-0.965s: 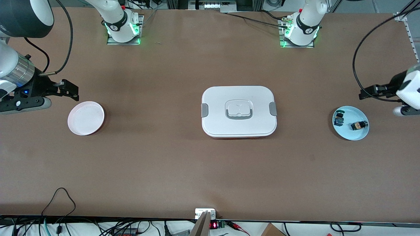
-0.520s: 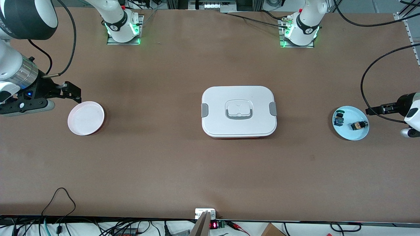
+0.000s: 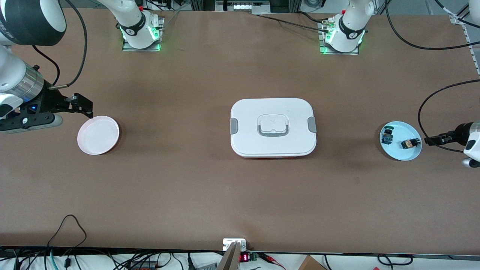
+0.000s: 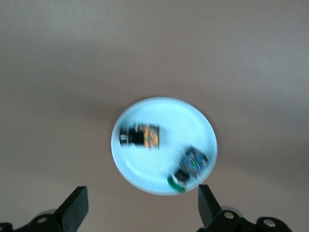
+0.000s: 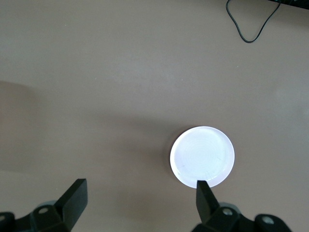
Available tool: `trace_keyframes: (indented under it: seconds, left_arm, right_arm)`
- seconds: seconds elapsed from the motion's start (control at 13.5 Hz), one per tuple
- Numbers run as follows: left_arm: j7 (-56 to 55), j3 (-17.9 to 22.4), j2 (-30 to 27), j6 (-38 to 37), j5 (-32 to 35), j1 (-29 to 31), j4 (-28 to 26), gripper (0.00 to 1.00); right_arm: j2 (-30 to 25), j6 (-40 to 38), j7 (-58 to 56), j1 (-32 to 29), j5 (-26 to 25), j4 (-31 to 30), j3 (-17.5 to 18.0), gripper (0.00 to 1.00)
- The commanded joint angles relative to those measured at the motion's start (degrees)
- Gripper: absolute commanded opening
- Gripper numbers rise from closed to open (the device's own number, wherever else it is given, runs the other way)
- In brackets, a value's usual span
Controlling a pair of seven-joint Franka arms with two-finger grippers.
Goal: Transfer orange switch to right arm and place
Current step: 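Lower the left gripper onto the orange switch on the blue plate and grasp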
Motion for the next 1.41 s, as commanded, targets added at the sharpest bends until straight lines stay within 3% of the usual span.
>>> trace_keyframes:
  seconds: [0.0,0.15,0.67,1.34]
  left_arm:
    - [-0.1,-0.6,-1.4,12.8,1.2,1.4,-8.2,1.0]
    - [0.4,-0.6,-0.8,19.8,1.2,2.1,-12.4,1.0]
    - [3.0,-0.7,3.0,28.8,1.1,3.3,-16.9,1.0]
    - [3.1,-1.0,5.3,31.8,1.1,4.6,-19.4,0.99]
  right_arm:
    - [0.4,-0.1,0.0,-0.1,-0.1,1.0,0.0,1.0]
    - [0.4,-0.2,0.0,-0.3,-0.2,1.1,-0.1,1.0]
    - [-0.2,-0.4,-0.2,-0.6,-1.2,1.1,-0.5,1.0]
    - [-0.9,-1.0,-0.2,0.2,-1.8,1.4,0.0,1.0]
